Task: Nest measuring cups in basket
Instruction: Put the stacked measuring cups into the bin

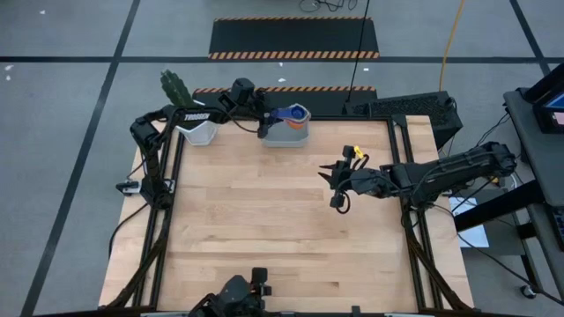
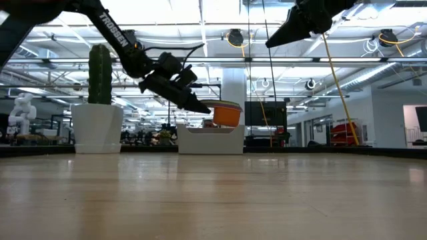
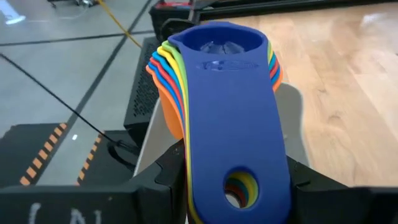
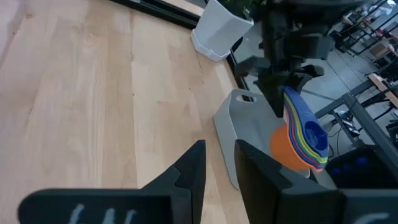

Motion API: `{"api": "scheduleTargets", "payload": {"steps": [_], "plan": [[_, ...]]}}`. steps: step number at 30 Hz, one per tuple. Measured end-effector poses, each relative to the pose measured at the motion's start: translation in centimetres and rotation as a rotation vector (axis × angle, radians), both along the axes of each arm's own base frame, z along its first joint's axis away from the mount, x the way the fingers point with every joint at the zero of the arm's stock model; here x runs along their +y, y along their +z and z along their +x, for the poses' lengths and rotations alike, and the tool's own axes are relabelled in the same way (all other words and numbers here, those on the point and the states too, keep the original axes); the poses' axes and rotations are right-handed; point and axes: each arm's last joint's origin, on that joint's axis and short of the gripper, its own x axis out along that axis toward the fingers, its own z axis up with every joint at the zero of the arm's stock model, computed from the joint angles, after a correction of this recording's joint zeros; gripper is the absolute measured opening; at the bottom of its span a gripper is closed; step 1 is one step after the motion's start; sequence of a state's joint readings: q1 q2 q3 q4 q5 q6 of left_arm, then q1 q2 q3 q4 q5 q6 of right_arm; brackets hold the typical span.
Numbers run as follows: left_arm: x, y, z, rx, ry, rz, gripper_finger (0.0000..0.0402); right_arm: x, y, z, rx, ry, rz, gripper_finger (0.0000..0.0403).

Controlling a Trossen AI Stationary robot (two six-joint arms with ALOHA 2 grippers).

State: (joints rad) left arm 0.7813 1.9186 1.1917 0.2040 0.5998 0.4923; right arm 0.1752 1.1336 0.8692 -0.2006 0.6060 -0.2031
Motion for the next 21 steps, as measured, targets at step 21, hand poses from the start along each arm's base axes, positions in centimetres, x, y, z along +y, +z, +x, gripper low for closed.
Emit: {"api": "scheduleTargets", "payload": {"steps": [21], "plan": [[0.1, -2.7, 0.7, 0.135, 0.029, -0.015, 0.0136, -0.4, 1.4, -1.6, -0.039, -0.008, 0.012, 0.0080]]}}
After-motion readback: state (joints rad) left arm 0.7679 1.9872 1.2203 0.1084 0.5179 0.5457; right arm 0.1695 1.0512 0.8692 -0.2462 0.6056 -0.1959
